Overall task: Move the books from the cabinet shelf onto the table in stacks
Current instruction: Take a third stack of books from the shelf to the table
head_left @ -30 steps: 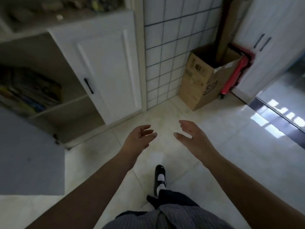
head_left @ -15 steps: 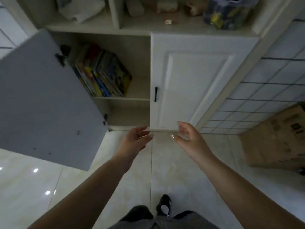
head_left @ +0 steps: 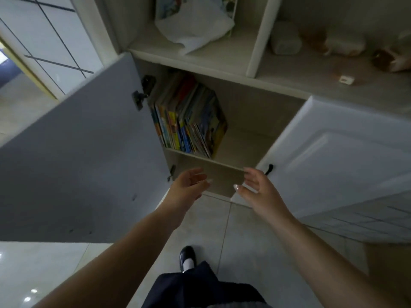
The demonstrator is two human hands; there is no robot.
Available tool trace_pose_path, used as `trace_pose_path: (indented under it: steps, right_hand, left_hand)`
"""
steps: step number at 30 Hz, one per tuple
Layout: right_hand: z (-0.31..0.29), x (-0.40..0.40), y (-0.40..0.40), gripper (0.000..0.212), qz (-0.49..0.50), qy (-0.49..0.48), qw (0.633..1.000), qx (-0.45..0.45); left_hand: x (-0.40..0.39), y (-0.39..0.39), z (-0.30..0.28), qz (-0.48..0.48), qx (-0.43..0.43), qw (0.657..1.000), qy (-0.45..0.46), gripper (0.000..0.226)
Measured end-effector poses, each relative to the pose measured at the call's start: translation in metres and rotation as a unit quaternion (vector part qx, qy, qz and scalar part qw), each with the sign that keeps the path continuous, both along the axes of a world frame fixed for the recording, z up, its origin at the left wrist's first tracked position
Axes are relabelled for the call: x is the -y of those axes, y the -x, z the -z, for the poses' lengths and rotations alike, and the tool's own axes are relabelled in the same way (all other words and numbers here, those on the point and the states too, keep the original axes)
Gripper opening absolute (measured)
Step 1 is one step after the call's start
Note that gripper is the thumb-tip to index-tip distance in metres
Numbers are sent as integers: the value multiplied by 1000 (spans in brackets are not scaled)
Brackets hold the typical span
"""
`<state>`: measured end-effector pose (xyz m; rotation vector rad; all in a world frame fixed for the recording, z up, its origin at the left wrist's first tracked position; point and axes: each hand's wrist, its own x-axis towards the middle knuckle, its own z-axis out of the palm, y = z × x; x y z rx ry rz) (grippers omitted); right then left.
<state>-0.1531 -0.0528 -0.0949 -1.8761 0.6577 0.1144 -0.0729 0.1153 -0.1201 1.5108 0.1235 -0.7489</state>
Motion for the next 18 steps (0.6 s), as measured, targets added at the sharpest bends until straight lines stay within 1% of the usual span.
trace_pose_path:
  steps: [4, 7, 10, 13, 16, 18]
  right_hand:
    - [16, 6, -56, 75, 9, -46, 999, 6]
    - [36, 14, -100, 80, 7, -74, 997, -13]
    - [63, 23, -147, 81, -2, -91, 995, -31]
    - [87, 27, -183, 76, 1, -153, 988, -28]
    - [111, 33, -210, 74, -33, -166, 985, -34]
    - [123, 35, -224, 74, -71, -172, 982, -30]
  left_hand:
    - [9, -56, 6, -15, 3, 1000, 11, 55]
    - [18, -98, 17, -29, 2, 999, 13, 64]
    - [31, -136, 33, -53, -15, 998, 32, 72]
    - [46, -160, 50, -74, -20, 995, 59, 79]
    - [56, -178, 69, -57, 18, 998, 26, 89]
    - [59, -185, 77, -47, 48, 998, 8, 89]
